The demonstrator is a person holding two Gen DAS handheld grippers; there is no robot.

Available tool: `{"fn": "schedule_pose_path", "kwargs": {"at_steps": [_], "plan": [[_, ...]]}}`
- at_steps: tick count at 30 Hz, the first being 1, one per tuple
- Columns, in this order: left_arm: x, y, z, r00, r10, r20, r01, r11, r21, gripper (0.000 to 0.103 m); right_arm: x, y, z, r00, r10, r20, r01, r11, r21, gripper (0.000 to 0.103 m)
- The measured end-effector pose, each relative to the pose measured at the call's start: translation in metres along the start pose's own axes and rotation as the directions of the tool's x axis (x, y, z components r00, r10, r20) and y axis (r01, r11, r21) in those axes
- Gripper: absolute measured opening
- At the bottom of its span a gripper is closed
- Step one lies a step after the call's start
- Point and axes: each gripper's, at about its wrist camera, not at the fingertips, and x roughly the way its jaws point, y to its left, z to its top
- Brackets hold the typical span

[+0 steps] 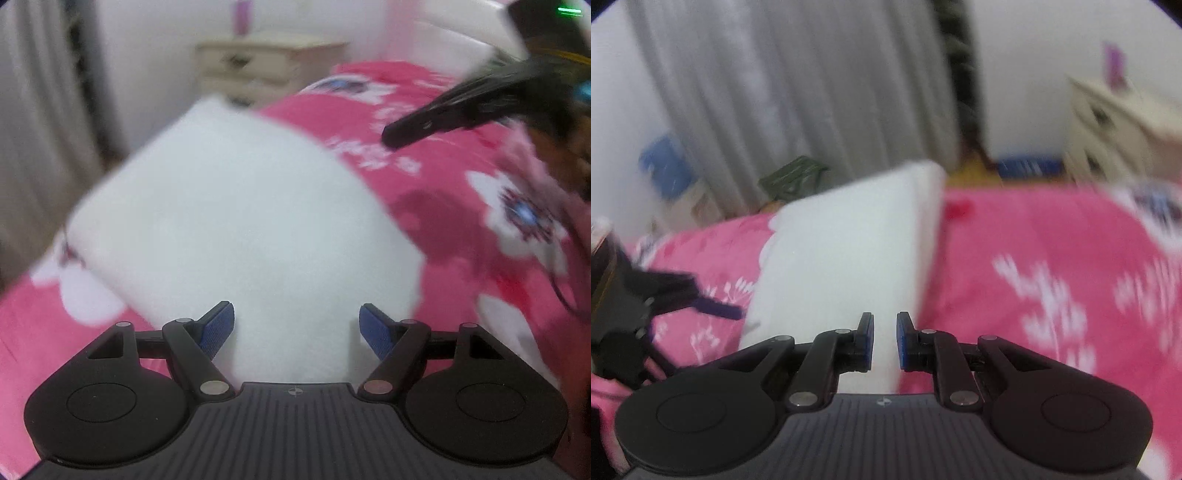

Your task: Fold clothes

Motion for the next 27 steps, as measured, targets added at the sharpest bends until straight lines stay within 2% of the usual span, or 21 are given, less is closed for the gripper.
{"fn": "schedule_pose_path", "kwargs": {"at_steps": [1,2,4,6,9,12,14,18,21,24,27], "plan": [[0.012,0.003,-0.002,1.000,-0.008,-0.028,0.007,1.000,-0.030,0.076,0.010,0.006,0.004,1.000,0.005,-0.004,-0.005,0.999,-0.032,0.016],[0.019,0.002,-0.007,1.000,0.005,-0.022,-0.005,1.000,-0.030,0.077,0.023,0.010,0.005,1.000,-0.008,-0.022,0.007,0.998,-0.063,0.016],[0.019,-0.006,-0.012,1.000,0.026,0.003,-0.026,1.000,0.008,0.079,0.052,0.011,0.000,0.994,-0.048,-0.098,0.040,0.995,-0.089,0.016],[0.013,-0.007,-0.012,1.000,0.016,0.000,-0.016,1.000,0.017,0.079,0.075,0.008,-0.006,0.983,-0.072,-0.168,0.053,0.992,-0.116,0.016],[-0.004,-0.001,-0.008,1.000,0.005,0.020,-0.005,1.000,0.002,0.077,0.069,0.015,0.019,0.973,-0.088,-0.215,0.050,0.983,-0.177,0.015],[-0.024,0.016,0.003,0.995,0.019,0.094,-0.015,0.999,-0.043,0.077,0.046,0.030,0.062,0.982,-0.090,-0.167,0.044,0.965,-0.260,0.015],[-0.026,0.027,0.016,0.989,0.067,0.131,-0.059,0.996,-0.066,0.077,0.045,0.038,0.091,0.986,-0.111,-0.128,0.063,0.941,-0.332,0.015],[-0.004,0.055,0.041,0.978,0.179,0.108,-0.157,0.970,-0.187,0.077,0.086,0.038,0.131,0.981,-0.156,-0.113,0.109,0.934,-0.341,0.015],[0.019,0.071,0.040,0.979,0.198,0.051,-0.179,0.950,-0.258,0.077,0.130,0.024,0.133,0.987,-0.149,-0.062,0.124,0.946,-0.299,0.015],[0.027,0.075,0.033,0.979,0.198,0.044,-0.179,0.946,-0.271,0.078,0.172,-0.001,0.110,0.981,-0.168,-0.101,0.142,0.964,-0.224,0.009],[0.025,0.076,0.030,0.982,0.185,0.045,-0.166,0.946,-0.280,0.079,0.177,-0.009,0.097,0.982,-0.170,-0.086,0.148,0.966,-0.214,0.008]]}}
